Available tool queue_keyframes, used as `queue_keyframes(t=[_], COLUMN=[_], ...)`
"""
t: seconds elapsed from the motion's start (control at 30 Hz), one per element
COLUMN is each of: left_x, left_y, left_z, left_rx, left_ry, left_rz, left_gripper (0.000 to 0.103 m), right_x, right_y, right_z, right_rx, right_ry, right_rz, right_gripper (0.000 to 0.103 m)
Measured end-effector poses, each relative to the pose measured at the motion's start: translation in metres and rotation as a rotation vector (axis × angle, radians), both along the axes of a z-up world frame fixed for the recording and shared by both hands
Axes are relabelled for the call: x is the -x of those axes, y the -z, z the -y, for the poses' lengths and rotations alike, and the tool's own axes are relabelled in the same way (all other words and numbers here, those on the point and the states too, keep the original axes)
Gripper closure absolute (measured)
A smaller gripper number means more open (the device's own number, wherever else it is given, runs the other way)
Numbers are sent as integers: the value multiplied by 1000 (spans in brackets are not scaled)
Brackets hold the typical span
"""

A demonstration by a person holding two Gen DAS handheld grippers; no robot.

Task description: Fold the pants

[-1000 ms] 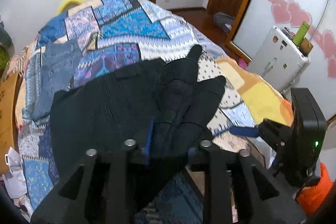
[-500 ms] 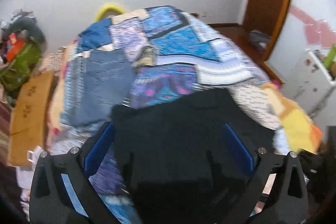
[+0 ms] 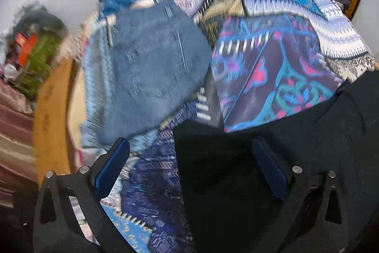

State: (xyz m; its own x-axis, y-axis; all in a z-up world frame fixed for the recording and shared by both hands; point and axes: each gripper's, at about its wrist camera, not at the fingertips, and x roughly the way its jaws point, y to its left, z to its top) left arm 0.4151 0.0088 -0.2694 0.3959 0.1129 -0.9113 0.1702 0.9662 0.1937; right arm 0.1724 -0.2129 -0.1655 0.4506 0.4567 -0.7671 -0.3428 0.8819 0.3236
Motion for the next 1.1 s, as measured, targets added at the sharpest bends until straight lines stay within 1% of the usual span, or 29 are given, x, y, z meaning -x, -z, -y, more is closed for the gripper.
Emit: queue_keyframes(t=[0.03, 0.07, 0.13, 0.3, 0.4, 0.47, 0.57, 0.63, 0.7, 0.77, 0.93, 1.0, 1.07, 1.1], left_x=[3, 7, 16, 56, 83, 103, 131, 147, 163, 177, 206, 212, 216, 218], left_y=[2, 3, 5, 0, -6, -9, -12, -15, -16, -20, -27, -31, -38, -44], left_z=[-8, -14, -25, -54, -61, -65, -71, -74, -75, -71, -49, -40, -34, -31], left_rx=[38, 60, 77, 90, 88, 104, 160, 219, 283, 331, 407, 414, 378, 374], left_ry=[-4, -8, -18, -71, -77, -71, -78, -97, -115, -113, -87, -75, -85, -90], left_rz=[5, 4, 7, 10, -5, -22, -36, -45, -54, -54, -35, -19, 15, 36], left_gripper=[0, 0, 0, 0, 0, 0, 0, 0, 0, 0, 0, 0, 0, 1], right_x=[-1, -2, -1, 7, 12, 14, 20, 25, 30, 33, 39, 40, 38, 38], right_y=[0, 0, -2, -10, -16, -21, -31, -38, -45, -48, -52, -50, -47, -46], right_z=[0, 0, 0, -2, -3, -2, 4, 8, 11, 11, 11, 10, 9, 8], right_rx=[0, 1, 9, 17, 39, 45, 36, 28, 33, 38, 35, 31, 30, 33], right_ry=[3, 8, 18, 21, 24, 37, 69, 82, 91, 93, 90, 87, 81, 80], right_rz=[-1, -2, 1, 28, 48, 59, 86, 103, 124, 135, 152, 157, 156, 158], right_gripper=[16, 16, 16, 16, 16, 16, 16, 16, 16, 16, 16, 16, 16, 16])
